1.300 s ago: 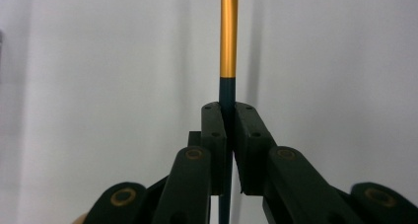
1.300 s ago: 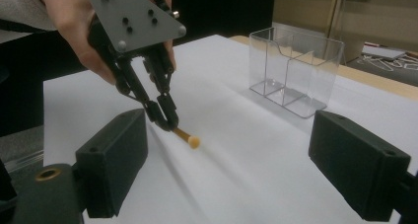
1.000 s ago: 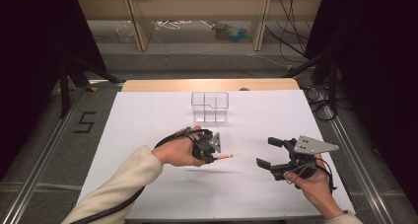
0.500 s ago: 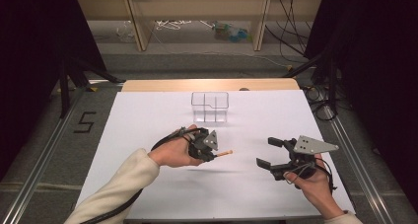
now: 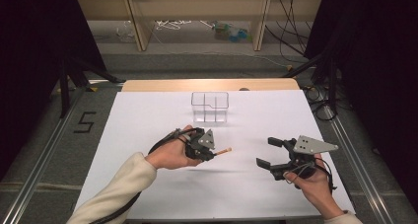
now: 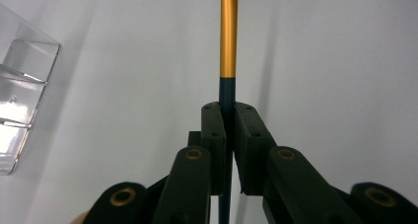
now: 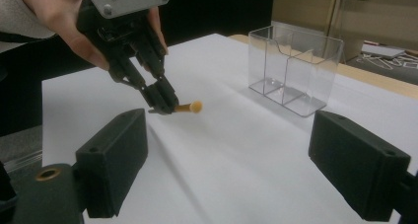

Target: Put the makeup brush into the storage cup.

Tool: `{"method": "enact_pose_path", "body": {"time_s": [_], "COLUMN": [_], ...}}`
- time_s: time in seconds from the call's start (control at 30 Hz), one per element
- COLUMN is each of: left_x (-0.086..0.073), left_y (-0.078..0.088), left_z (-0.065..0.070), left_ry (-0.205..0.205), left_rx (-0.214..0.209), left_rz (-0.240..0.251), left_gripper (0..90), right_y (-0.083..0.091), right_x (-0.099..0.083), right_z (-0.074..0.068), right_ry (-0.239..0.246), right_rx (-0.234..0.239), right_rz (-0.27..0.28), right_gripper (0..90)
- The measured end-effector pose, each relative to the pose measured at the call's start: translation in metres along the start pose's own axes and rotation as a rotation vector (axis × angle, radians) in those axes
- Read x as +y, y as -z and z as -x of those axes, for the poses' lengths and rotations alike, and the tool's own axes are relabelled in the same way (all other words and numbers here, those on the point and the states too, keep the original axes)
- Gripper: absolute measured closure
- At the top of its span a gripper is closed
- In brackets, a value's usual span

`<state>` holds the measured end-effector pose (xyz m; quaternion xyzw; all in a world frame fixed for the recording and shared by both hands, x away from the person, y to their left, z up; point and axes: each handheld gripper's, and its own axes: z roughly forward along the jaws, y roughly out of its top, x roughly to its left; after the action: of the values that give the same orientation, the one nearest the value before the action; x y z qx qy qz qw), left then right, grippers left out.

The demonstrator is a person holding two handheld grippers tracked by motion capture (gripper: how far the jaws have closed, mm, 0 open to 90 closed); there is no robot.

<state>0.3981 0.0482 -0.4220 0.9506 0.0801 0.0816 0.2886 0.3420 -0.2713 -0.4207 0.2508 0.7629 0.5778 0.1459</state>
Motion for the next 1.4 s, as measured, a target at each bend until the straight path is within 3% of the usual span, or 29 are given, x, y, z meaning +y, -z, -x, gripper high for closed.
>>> {"method": "enact_pose_path", "body": {"time_s": [0.3, 0.57, 0.67, 0.77, 0.9, 1.03, 1.4], "left_x": [-0.005, -0.009, -0.01, -0.011, -0.012, -0.013, -0.018], "left_y": [0.002, 0.006, 0.005, 0.007, 0.007, 0.004, 0.001], "left_z": [0.0, -0.003, -0.002, -0.003, -0.002, 0.001, 0.003], "left_ry": [0.02, 0.02, 0.064, 0.049, 0.062, 0.114, 0.158], "left_rx": [0.035, 0.053, 0.061, 0.061, 0.076, 0.095, 0.134], "left_rz": [0.057, 0.078, 0.109, 0.106, 0.135, 0.185, 0.248], "left_gripper": [83.3, 83.3, 83.3, 83.3, 83.3, 83.3, 83.3], "right_y": [0.0, -0.001, -0.001, -0.001, -0.001, 0.0, 0.0], "right_x": [0.0, -0.001, -0.001, -0.001, -0.001, 0.0, 0.0], "right_z": [0.0, 0.0, 0.0, 0.0, 0.0, 0.0, 0.0], "right_ry": [-0.001, -0.002, -0.003, -0.003, -0.003, -0.002, -0.005], "right_rx": [0.004, 0.009, 0.008, 0.009, 0.01, 0.006, 0.003], "right_rz": [-0.005, 0.01, 0.01, 0.01, 0.01, 0.002, -0.002], "right_gripper": [16.0, 16.0, 16.0, 16.0, 16.0, 16.0, 16.0]}}
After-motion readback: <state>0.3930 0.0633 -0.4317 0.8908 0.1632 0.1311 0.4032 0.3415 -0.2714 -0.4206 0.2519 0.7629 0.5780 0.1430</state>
